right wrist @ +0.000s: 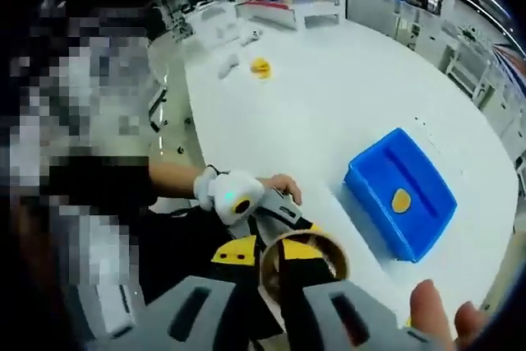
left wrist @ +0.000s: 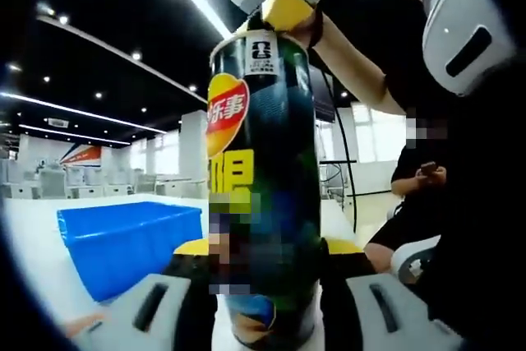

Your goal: Open the lid of the chip container on the table, take out the chips, place them into the box in front of the container, and close the lid

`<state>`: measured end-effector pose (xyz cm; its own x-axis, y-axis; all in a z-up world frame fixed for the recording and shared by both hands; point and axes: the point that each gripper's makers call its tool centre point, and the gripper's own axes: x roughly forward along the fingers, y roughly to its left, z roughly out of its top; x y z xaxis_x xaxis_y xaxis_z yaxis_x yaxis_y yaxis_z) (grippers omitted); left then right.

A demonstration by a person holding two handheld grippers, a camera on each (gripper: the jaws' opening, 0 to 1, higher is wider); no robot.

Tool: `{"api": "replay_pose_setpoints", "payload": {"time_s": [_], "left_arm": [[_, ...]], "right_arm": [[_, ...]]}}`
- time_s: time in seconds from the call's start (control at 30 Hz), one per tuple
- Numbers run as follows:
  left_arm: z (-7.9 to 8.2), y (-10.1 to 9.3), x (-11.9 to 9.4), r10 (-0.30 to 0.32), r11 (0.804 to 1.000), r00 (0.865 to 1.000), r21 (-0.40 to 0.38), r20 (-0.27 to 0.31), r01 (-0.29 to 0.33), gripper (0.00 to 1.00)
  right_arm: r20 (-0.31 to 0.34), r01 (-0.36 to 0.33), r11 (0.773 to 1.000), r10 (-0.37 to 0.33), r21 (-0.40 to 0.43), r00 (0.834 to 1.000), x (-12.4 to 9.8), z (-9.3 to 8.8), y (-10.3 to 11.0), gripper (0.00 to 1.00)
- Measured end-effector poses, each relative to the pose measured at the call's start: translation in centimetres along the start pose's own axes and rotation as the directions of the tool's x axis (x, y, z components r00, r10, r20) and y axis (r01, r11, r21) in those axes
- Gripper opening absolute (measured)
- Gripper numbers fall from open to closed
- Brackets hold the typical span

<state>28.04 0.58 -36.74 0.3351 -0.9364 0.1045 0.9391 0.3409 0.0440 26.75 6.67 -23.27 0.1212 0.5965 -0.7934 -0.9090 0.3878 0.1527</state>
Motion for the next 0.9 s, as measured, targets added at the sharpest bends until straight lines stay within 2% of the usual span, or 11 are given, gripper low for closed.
{"api": "replay_pose_setpoints", "payload": {"time_s": [0.1,0.17,0.3,0.4,0.43,0.53,0.57,0.63,0.77,0.83,0.9], "left_arm": [[0.0,-0.1,0.0,-0.002,1.0,1.0,0.002,0.001,0.002,0.49],[0.0,0.0,0.0,-0.002,1.0,1.0,0.001,0.002,0.002,0.49],[0.0,-0.2,0.1,-0.001,1.0,1.0,0.008,0.005,0.001,0.49],[0.0,-0.3,0.1,-0.002,1.0,1.0,0.009,0.006,0.002,0.49],[0.0,-0.3,0.1,-0.001,1.0,1.0,0.01,0.006,0.001,0.49],[0.0,-0.3,0.1,0.0,1.0,1.0,0.011,0.006,0.0,0.49],[0.0,-0.3,0.1,0.0,1.0,1.0,0.011,0.006,0.0,0.49],[0.0,-0.4,0.1,0.001,1.0,1.0,0.014,0.006,-0.001,0.49],[0.0,-0.4,0.1,0.003,1.0,1.0,0.018,0.005,-0.004,0.49],[0.0,-0.4,0.1,0.002,1.0,1.0,0.016,0.005,-0.002,0.49],[0.0,-0.4,0.1,0.001,1.0,1.0,0.015,0.006,-0.001,0.49]], "right_arm": [[0.177,0.039,0.998,-0.028,-0.056,0.984,-2.9,2.5,-0.6,0.21],[0.329,0.11,0.989,-0.073,-0.096,0.942,-6.0,4.4,-1.4,0.27],[0.58,0.324,0.943,-0.226,-0.07,0.783,-12.0,6.1,-4.5,0.32],[0.681,0.497,0.867,-0.392,0.049,0.618,-16.5,4.4,-8.6,0.41],[0.694,0.536,0.842,-0.424,0.065,0.581,-17.3,3.5,-9.4,0.45],[0.743,0.633,0.737,-0.557,0.237,0.371,-19.8,0.2,-13.1,0.51],[0.764,0.686,0.675,-0.585,0.272,0.273,-20.3,-1.5,-14.5,0.54],[0.771,0.75,0.596,-0.608,0.287,0.188,-19.3,-4.9,-16.6,0.62],[0.682,0.807,0.471,-0.721,0.357,0.119,-16.0,-12.5,-21.3,0.82],[0.64,0.798,0.413,-0.767,0.438,0.047,-15.1,-16.0,-23.4,0.86],[0.644,0.735,0.452,-0.764,0.506,0.027,-13.7,-17.9,-24.3,0.91]]}}
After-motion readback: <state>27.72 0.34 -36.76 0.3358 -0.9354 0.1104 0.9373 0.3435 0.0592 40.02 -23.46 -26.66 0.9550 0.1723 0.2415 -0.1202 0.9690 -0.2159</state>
